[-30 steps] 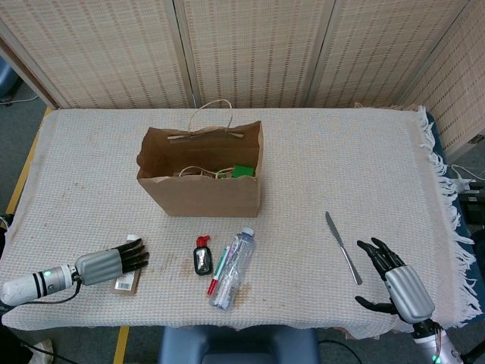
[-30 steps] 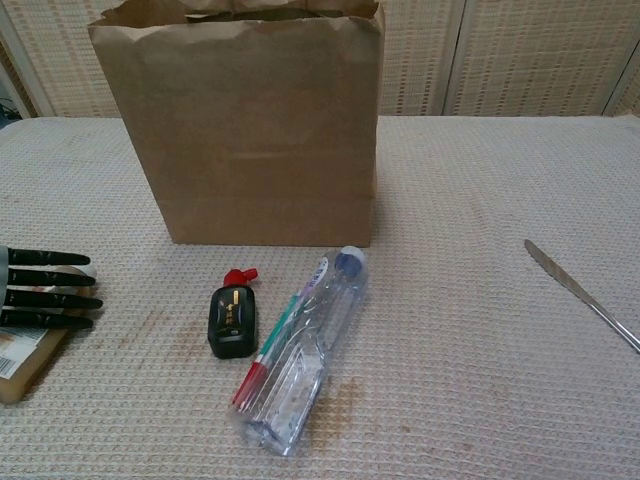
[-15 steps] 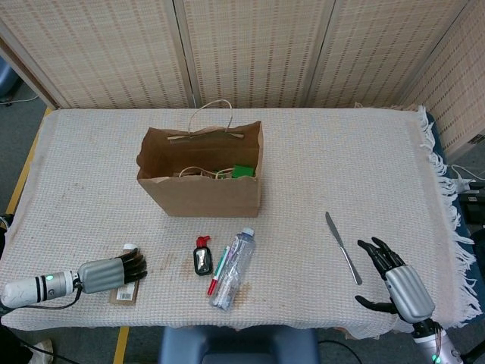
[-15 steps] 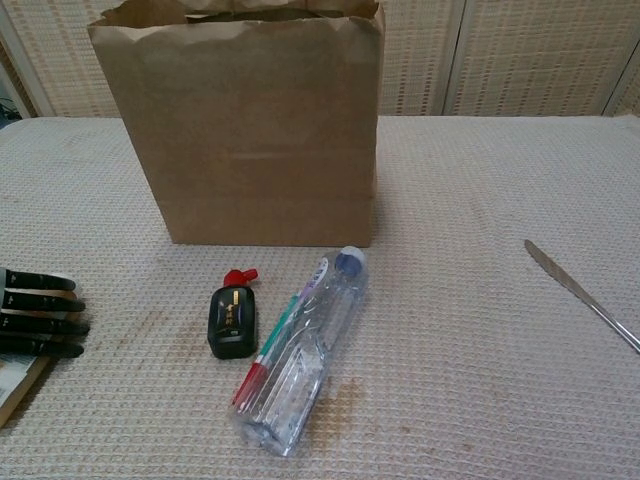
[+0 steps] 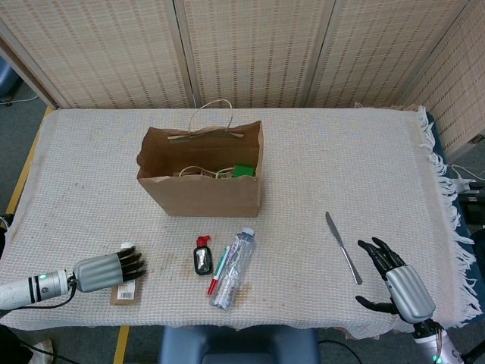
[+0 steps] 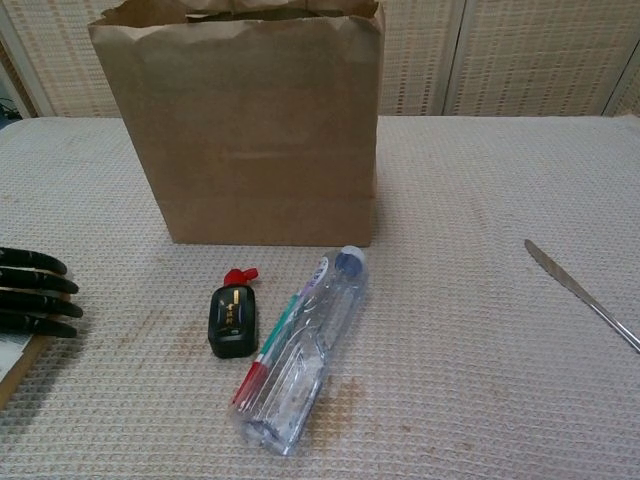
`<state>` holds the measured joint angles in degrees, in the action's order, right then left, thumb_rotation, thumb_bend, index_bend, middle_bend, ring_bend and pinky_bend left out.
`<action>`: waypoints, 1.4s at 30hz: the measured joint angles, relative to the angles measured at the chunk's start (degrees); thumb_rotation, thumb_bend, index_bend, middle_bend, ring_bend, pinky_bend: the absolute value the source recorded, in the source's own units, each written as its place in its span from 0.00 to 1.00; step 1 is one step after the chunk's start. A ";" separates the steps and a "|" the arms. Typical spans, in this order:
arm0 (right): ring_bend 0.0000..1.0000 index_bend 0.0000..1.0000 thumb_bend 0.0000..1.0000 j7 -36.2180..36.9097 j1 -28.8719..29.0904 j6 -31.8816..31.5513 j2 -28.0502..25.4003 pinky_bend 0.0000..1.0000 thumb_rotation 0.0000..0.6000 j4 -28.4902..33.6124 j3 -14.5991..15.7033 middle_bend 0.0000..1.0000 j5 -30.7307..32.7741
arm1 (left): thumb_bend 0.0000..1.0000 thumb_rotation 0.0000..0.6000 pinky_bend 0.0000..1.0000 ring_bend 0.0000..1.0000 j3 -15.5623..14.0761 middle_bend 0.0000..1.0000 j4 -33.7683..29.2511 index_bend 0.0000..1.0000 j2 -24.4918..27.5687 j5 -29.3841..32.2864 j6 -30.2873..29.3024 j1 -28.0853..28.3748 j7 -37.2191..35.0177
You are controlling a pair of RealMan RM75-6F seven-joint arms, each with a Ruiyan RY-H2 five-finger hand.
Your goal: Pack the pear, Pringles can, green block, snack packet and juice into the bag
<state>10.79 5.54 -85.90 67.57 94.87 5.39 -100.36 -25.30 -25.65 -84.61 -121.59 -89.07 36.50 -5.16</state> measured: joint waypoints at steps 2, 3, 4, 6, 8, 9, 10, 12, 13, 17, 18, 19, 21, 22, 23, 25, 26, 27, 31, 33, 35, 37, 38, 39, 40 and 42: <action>0.02 0.02 0.01 0.04 -0.02 -0.04 -0.02 0.19 1.00 -0.02 0.01 0.12 -0.01 | 0.82 1.00 0.85 0.73 0.70 0.78 -0.55 0.73 0.52 1.07 -0.34 -0.45 -0.69; 0.02 0.02 0.01 0.03 -0.02 -0.02 -0.02 0.19 1.00 -0.03 -0.01 0.12 0.02 | 0.82 1.00 0.85 0.73 1.09 0.78 -0.81 0.73 0.69 1.65 -0.44 -0.67 -1.02; 0.02 0.02 0.01 0.02 -0.02 0.00 -0.02 0.19 1.00 -0.01 -0.01 0.12 0.05 | 0.82 1.00 0.85 0.73 1.56 0.78 -1.09 0.73 0.86 2.33 -0.54 -0.92 -1.38; 0.02 0.02 0.01 -0.04 -0.02 0.04 -0.01 0.19 1.00 -0.01 -0.01 0.12 0.07 | 0.82 1.00 0.85 0.73 3.01 0.78 -1.76 0.73 1.22 4.32 -0.81 -1.54 -2.17; 0.02 0.02 0.01 -0.11 -0.02 0.07 0.03 0.19 1.00 -0.02 -0.01 0.12 0.08 | 0.82 1.00 0.85 0.73 4.70 0.78 -2.35 0.73 1.48 6.45 -1.04 -2.07 -2.88; 0.02 0.02 0.01 -0.15 -0.03 0.05 0.04 0.19 1.00 -0.02 -0.03 0.12 0.09 | 0.82 1.00 0.85 0.73 6.07 0.78 -2.81 0.73 1.63 8.14 -1.15 -2.40 -3.50; 0.02 0.02 0.01 -0.19 -0.03 0.05 0.06 0.19 1.00 0.00 -0.05 0.12 0.11 | 0.82 1.00 0.85 0.73 7.24 0.78 -3.21 0.73 1.74 9.56 -1.21 -2.65 -4.06; 0.02 0.02 0.01 -0.29 -0.04 0.04 0.08 0.19 1.00 0.03 -0.09 0.12 0.16 | 0.82 1.00 0.85 0.73 10.47 0.78 -4.48 0.73 1.98 13.46 -1.27 -3.15 -5.88; 0.02 0.02 0.01 -0.34 -0.05 0.03 0.09 0.19 1.00 0.01 -0.10 0.12 0.18 | 0.82 1.00 0.85 0.73 12.05 0.78 -5.19 0.73 2.09 15.34 -1.25 -3.31 -6.86; 0.02 0.02 0.01 -0.47 -0.07 0.05 0.13 0.19 1.00 -0.04 -0.09 0.12 0.18 | 0.82 1.00 0.85 0.73 21.34 0.78 -10.88 0.73 2.95 25.34 -0.96 -3.56 -11.74; 0.02 0.02 0.01 -0.53 -0.07 0.07 0.14 0.19 1.00 -0.03 -0.09 0.12 0.16 | 0.82 1.00 0.85 0.73 23.52 0.78 -12.74 0.73 3.26 27.56 -0.82 -3.52 -12.63; 0.02 0.02 0.01 -0.56 -0.07 0.08 0.15 0.19 1.00 -0.02 -0.08 0.12 0.15 | 0.82 1.00 0.85 0.73 25.56 0.78 -14.81 0.73 3.61 29.63 -0.64 -3.47 -13.40; 0.02 0.02 0.01 -0.57 -0.07 0.12 0.15 0.19 1.00 -0.02 -0.04 0.12 0.12 | 0.82 1.00 0.85 0.73 29.42 0.78 -20.49 0.73 4.68 33.53 -0.04 -3.29 -14.80; 0.02 0.02 0.01 -0.54 -0.06 0.13 0.14 0.19 1.00 -0.02 -0.03 0.12 0.12 | 0.82 1.00 0.84 0.73 30.91 0.78 -23.29 0.73 5.27 35.07 0.28 -3.21 -15.24; 0.02 0.02 0.01 -0.54 -0.06 0.14 0.12 0.19 1.00 0.00 -0.02 0.12 0.10 | 0.82 1.00 0.84 0.73 32.42 0.78 -26.30 0.73 5.93 36.63 0.62 -3.14 -15.59; 0.02 0.02 0.01 -0.50 -0.06 0.12 0.08 0.19 1.00 0.03 -0.02 0.12 0.06 | 0.82 1.00 0.84 0.73 35.92 0.78 -33.90 0.73 7.62 40.36 1.49 -2.99 -16.16; 0.02 0.02 0.01 -0.44 -0.06 0.09 0.06 0.19 1.00 0.02 -0.01 0.12 0.05 | 0.82 1.00 0.84 0.73 37.89 0.78 -38.53 0.73 8.70 42.50 2.04 -2.93 -16.33; 0.02 0.02 0.01 -0.33 -0.06 0.09 0.03 0.19 1.00 0.00 0.01 0.12 0.02 | 0.82 1.00 0.84 0.73 39.35 0.78 -42.12 0.73 9.57 44.10 2.46 -2.88 -16.36; 0.02 0.02 0.02 -0.08 0.02 0.25 -0.08 0.19 1.00 -0.02 0.14 0.12 -0.10 | 0.82 1.00 0.84 0.73 45.22 0.78 -57.58 0.73 13.49 50.31 4.43 -2.56 -15.51; 0.02 0.02 0.02 0.02 0.06 0.27 -0.16 0.19 1.00 0.02 0.19 0.12 -0.20 | 0.82 1.00 0.84 0.73 47.89 0.78 -64.78 0.73 15.39 52.77 5.61 -2.11 -14.05; 0.02 0.02 0.01 0.10 0.07 0.26 -0.21 0.19 1.00 0.06 0.20 0.12 -0.24 | 0.82 1.00 0.84 0.73 49.88 0.78 -69.74 0.73 16.64 54.52 6.78 -1.46 -12.15; 0.02 0.02 0.01 0.23 0.09 0.27 -0.29 0.19 1.00 0.16 0.21 0.12 -0.21 | 0.82 1.00 0.84 0.73 51.51 0.78 -73.64 0.73 17.37 56.11 8.22 -0.37 -9.39; 0.02 0.02 0.01 0.28 0.09 0.31 -0.33 0.19 1.00 0.23 0.23 0.12 -0.17 | 0.82 1.00 0.84 0.73 51.91 0.78 -74.73 0.73 17.41 56.61 8.80 0.19 -8.17; 0.02 0.02 0.01 0.38 0.11 0.43 -0.39 0.19 1.00 0.34 0.25 0.12 -0.10 | 0.82 1.00 0.84 0.73 52.26 0.78 -75.80 0.73 17.27 57.15 9.56 1.02 -6.56; 0.02 0.02 0.01 0.45 0.14 0.55 -0.44 0.19 1.00 0.40 0.28 0.12 -0.03 | 0.82 1.00 0.84 0.73 52.41 0.78 -76.40 0.73 16.99 57.47 10.09 1.68 -5.37; 0.02 0.02 0.01 0.57 0.24 0.83 -0.58 0.19 1.00 0.50 0.30 0.12 0.11 | 0.82 1.00 0.84 0.73 52.51 0.78 -77.32 0.73 15.78 58.09 11.25 3.25 -2.74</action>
<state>11.35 5.79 -85.07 67.00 95.37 5.68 -100.24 27.20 -102.97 -68.83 -63.49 -77.82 39.75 -7.90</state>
